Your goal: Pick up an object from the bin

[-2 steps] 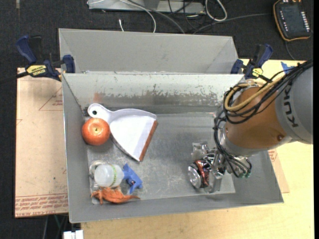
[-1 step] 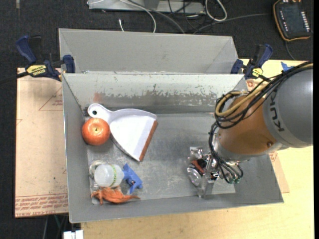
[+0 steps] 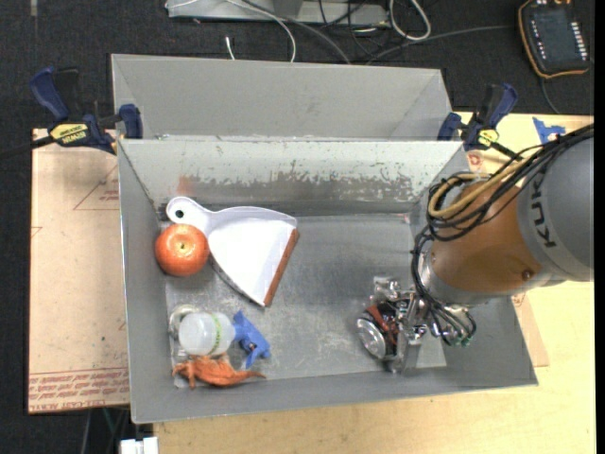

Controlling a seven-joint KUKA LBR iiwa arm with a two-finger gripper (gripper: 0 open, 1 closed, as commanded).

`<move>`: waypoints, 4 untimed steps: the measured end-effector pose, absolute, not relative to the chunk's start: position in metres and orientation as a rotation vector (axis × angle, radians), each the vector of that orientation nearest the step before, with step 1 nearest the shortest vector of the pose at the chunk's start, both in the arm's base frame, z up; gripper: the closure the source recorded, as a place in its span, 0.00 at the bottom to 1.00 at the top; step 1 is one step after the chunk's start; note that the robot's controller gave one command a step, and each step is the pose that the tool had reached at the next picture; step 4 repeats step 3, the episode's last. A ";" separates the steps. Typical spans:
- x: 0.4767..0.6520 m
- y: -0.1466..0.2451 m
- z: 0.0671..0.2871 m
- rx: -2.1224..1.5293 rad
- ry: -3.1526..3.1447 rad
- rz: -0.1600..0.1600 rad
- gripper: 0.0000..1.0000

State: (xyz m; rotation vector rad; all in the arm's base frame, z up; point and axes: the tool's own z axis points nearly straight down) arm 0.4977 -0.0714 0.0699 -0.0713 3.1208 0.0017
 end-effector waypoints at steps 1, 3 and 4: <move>0.497 -0.048 0.071 -0.058 3.132 0.009 1.00; 0.494 -0.047 0.105 -0.060 3.143 0.011 1.00; 0.494 -0.047 0.105 -0.060 3.143 0.011 1.00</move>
Offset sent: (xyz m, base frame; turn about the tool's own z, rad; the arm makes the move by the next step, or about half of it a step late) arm 0.0000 0.0000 0.0000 0.0000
